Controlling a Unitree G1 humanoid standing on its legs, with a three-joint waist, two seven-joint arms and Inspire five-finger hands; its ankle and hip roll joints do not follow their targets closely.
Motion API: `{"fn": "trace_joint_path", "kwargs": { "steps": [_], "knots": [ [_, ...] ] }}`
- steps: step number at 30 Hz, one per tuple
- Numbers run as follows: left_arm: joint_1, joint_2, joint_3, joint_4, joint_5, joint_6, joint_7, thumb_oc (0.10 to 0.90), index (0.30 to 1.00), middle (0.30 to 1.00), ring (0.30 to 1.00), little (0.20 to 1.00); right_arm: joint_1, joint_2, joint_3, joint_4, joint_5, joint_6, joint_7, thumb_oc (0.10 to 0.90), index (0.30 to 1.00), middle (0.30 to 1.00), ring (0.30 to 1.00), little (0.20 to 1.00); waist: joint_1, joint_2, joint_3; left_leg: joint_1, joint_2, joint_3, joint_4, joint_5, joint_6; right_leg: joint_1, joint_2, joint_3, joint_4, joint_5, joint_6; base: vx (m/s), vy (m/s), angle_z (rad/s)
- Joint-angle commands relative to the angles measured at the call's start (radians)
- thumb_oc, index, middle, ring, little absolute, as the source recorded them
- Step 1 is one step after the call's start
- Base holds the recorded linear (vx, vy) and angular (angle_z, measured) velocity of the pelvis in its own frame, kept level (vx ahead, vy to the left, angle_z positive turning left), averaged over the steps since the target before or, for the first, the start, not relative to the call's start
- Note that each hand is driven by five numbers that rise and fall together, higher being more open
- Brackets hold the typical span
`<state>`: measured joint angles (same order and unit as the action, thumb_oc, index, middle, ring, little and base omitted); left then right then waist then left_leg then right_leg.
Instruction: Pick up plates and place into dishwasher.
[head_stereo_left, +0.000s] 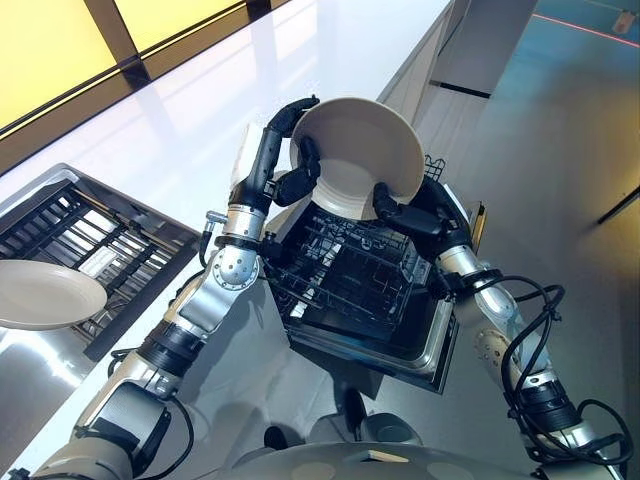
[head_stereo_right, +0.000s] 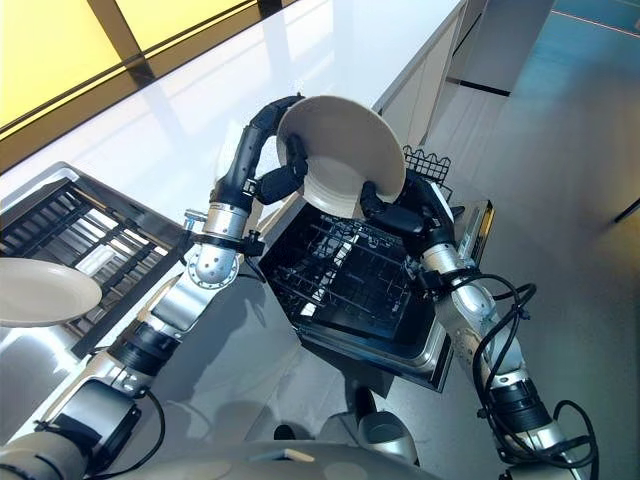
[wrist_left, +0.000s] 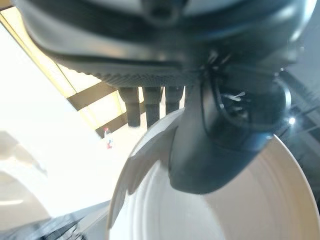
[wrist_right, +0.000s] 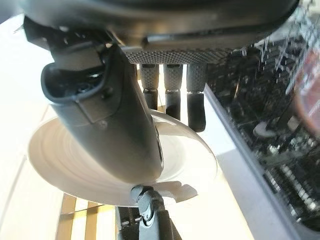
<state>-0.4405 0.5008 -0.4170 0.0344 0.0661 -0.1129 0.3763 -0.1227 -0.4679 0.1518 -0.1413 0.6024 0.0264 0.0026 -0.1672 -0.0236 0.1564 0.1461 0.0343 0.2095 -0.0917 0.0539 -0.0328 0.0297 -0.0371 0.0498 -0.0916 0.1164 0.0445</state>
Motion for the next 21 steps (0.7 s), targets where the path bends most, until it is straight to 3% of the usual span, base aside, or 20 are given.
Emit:
{"fn": "trace_joint_path", "kwargs": {
  "steps": [1,7,11,16,21],
  "knots": [
    [-0.077,0.071,0.071,-0.098,-0.101,-0.018,-0.061,0.800,0.900,0.900,0.900,0.900,-0.057,-0.023,-0.074,-0.106,-0.067,-0.188,0.003,0.100,0.300,0.300,0.300,0.200,0.014,0.003,-0.069,0.010,-0.034,-0.067,0.004,-0.042,0.032,0.070,0.027,-0.073,0.004,-0.031,0.041,-0.01,0.002,0.03],
    [-0.040,0.148,0.147,-0.243,-0.281,0.011,-0.217,0.800,0.900,0.900,0.900,0.900,-0.017,-0.117,-0.156,-0.056,-0.215,-0.192,-0.068,0.100,0.300,0.300,0.300,0.200,0.028,0.011,-0.060,0.004,-0.040,-0.090,0.004,-0.042,0.031,0.072,0.022,-0.085,0.004,-0.028,0.044,-0.01,-0.001,0.06],
    [-0.030,0.215,0.185,-0.319,-0.367,0.056,-0.344,0.800,0.900,0.900,0.900,0.900,0.014,-0.183,-0.187,-0.014,-0.343,-0.154,-0.114,0.100,0.300,0.300,0.300,0.200,0.040,0.019,-0.062,-0.003,-0.045,-0.107,0.004,-0.039,0.030,0.073,0.018,-0.096,0.004,-0.028,0.046,-0.01,0.000,0.04],
    [-0.012,0.249,0.219,-0.355,-0.469,0.076,-0.370,0.800,0.900,0.900,0.900,0.900,0.022,-0.216,-0.184,0.020,-0.471,-0.084,-0.134,0.100,0.300,0.300,0.300,0.200,0.055,0.025,-0.063,-0.007,-0.049,-0.126,0.004,-0.037,0.029,0.076,0.013,-0.109,0.004,-0.028,0.047,-0.01,-0.005,0.09],
    [0.035,0.235,0.232,-0.381,-0.427,0.073,-0.391,0.800,0.900,0.900,0.900,0.900,0.011,-0.243,-0.122,0.072,-0.650,-0.002,-0.109,0.100,0.300,0.300,0.300,0.200,0.075,0.023,-0.063,-0.011,-0.051,-0.143,0.004,-0.036,0.031,0.079,0.007,-0.119,0.004,-0.031,0.046,0.00,-0.001,0.02]
  ]
}}
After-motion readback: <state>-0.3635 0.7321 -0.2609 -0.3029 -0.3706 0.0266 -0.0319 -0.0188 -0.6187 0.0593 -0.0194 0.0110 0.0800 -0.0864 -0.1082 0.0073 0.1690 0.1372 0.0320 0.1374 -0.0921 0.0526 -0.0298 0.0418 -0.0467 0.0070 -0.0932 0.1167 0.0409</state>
